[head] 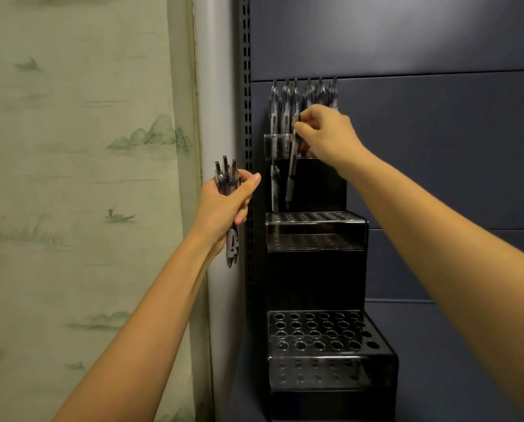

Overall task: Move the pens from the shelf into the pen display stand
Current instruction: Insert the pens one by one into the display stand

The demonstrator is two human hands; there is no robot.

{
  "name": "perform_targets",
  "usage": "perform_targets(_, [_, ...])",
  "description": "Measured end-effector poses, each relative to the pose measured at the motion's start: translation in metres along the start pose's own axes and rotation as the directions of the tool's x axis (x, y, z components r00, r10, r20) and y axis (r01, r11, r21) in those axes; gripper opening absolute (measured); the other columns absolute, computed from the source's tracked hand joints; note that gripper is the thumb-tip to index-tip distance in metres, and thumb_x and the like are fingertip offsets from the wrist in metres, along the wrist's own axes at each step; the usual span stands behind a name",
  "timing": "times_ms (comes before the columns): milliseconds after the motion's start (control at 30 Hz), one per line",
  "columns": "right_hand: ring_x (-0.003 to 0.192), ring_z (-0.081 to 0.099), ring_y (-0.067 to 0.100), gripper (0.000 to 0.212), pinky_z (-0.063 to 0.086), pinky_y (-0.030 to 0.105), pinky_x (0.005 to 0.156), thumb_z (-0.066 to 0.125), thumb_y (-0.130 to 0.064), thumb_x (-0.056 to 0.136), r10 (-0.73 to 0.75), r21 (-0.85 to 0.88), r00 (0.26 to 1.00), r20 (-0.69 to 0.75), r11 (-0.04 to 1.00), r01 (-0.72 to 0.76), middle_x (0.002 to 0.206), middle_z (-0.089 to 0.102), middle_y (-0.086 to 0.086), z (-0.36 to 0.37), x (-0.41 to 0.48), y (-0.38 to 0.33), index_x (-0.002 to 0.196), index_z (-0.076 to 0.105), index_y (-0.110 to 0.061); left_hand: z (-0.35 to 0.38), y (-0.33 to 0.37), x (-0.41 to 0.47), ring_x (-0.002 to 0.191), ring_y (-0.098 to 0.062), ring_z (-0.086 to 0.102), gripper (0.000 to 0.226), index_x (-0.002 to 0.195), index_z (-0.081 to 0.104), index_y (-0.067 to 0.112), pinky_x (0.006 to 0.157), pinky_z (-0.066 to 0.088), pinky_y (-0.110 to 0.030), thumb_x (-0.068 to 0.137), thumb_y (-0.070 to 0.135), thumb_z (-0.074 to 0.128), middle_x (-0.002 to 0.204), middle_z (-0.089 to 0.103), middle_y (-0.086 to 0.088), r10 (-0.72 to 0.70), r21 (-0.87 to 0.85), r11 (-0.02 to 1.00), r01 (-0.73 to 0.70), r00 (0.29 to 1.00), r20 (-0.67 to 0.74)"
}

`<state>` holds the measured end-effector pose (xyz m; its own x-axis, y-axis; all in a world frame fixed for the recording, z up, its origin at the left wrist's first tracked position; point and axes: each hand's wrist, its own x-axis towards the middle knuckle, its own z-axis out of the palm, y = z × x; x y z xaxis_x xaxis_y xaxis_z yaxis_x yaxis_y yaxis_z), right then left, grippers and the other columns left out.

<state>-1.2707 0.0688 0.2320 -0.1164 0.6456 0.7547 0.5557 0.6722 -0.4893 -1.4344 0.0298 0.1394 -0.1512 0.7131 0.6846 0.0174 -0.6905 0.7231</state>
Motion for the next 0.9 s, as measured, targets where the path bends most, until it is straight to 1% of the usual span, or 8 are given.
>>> perform_targets(133, [0.096, 0.065, 0.021, 0.02, 0.054, 0.044, 0.088, 0.049, -0.027, 0.097, 0.011, 0.001, 0.999, 0.036, 1.0, -0.011, 0.104, 0.068, 0.004, 0.007, -0.004, 0.008, 0.112, 0.058, -0.016, 0.002, -0.001, 0.0, 0.035, -0.006, 0.032, 0.013, 0.078, 0.058, 0.018, 0.039, 0.029, -0.017, 0.089, 0.018, 0.063, 0.052, 0.045, 0.008, 0.0, 0.003, 1.0, 0.0, 1.0, 0.002])
perform_targets(233, [0.098, 0.063, 0.021, 0.022, 0.054, 0.044, 0.088, 0.049, -0.029, 0.097, 0.01, -0.03, 0.998, 0.064, 1.0, -0.008, 0.105, 0.066, 0.004, 0.012, -0.006, 0.013, 0.112, 0.057, -0.016, 0.003, -0.002, 0.001, 0.035, -0.006, 0.033, 0.013, 0.077, 0.058, 0.019, 0.039, 0.029, -0.017, 0.089, 0.018, 0.064, 0.052, 0.045, 0.008, 0.003, 0.001, 1.0, -0.003, 1.0, 0.004])
perform_targets(367, [0.101, 0.061, 0.022, 0.024, 0.052, 0.043, 0.092, 0.048, -0.026, 0.098, -0.012, -0.064, 0.996, 0.086, 0.998, 0.017, 0.107, 0.064, 0.004, 0.014, -0.004, 0.01, 0.116, 0.057, -0.012, 0.005, -0.003, 0.001, 0.034, -0.005, 0.034, 0.012, 0.078, 0.058, 0.018, 0.038, 0.03, -0.015, 0.088, 0.019, 0.064, 0.052, 0.047, 0.009, -0.004, 0.001, 1.0, 0.004, 1.0, 0.007])
perform_targets(533, [0.096, 0.065, 0.024, 0.024, 0.053, 0.042, 0.09, 0.053, -0.021, 0.096, -0.023, -0.142, 0.987, 0.159, 0.989, 0.046, 0.108, 0.066, 0.01, 0.023, -0.008, 0.012, 0.114, 0.062, -0.007, 0.006, -0.002, 0.001, 0.035, -0.005, 0.034, 0.011, 0.08, 0.058, 0.018, 0.038, 0.031, -0.016, 0.088, 0.02, 0.064, 0.052, 0.047, 0.009, -0.003, 0.001, 1.0, 0.003, 1.0, 0.009])
perform_targets(633, [0.097, 0.064, 0.025, 0.025, 0.053, 0.042, 0.09, 0.054, -0.022, 0.096, -0.016, -0.151, 0.99, 0.14, 0.988, 0.038, 0.109, 0.066, 0.01, 0.027, -0.012, 0.016, 0.116, 0.061, -0.01, 0.007, -0.003, 0.0, 0.035, -0.005, 0.034, 0.011, 0.079, 0.058, 0.017, 0.039, 0.03, -0.016, 0.089, 0.019, 0.064, 0.052, 0.047, 0.009, 0.002, 0.011, 1.0, -0.002, 1.0, 0.013])
perform_targets(733, [0.095, 0.065, 0.024, 0.021, 0.053, 0.041, 0.09, 0.059, -0.021, 0.093, -0.013, -0.155, 0.989, 0.148, 0.987, 0.036, 0.106, 0.067, 0.009, 0.029, -0.013, 0.02, 0.112, 0.057, -0.012, 0.007, -0.003, 0.0, 0.034, -0.005, 0.034, 0.011, 0.08, 0.058, 0.017, 0.038, 0.03, -0.016, 0.089, 0.019, 0.064, 0.051, 0.046, 0.009, 0.003, 0.008, 1.0, -0.003, 1.0, 0.011])
perform_targets(800, [0.095, 0.065, 0.024, 0.019, 0.053, 0.042, 0.088, 0.06, -0.022, 0.092, -0.006, -0.161, 0.991, 0.135, 0.986, 0.028, 0.102, 0.068, 0.008, 0.031, -0.016, 0.023, 0.109, 0.056, -0.013, 0.008, -0.002, 0.0, 0.034, -0.005, 0.034, 0.012, 0.079, 0.058, 0.017, 0.038, 0.03, -0.016, 0.089, 0.019, 0.064, 0.051, 0.046, 0.009, 0.004, 0.006, 1.0, -0.004, 1.0, 0.016])
perform_targets(900, [0.099, 0.063, 0.025, 0.02, 0.052, 0.043, 0.086, 0.058, -0.028, 0.093, 0.005, -0.239, 0.992, 0.125, 0.971, 0.025, 0.104, 0.067, 0.006, 0.028, -0.018, 0.023, 0.109, 0.055, -0.015, 0.008, -0.002, -0.002, 0.035, -0.006, 0.034, 0.012, 0.079, 0.057, 0.017, 0.038, 0.03, -0.016, 0.089, 0.019, 0.064, 0.052, 0.046, 0.009, 0.0, 0.011, 1.0, 0.0, 1.0, 0.02])
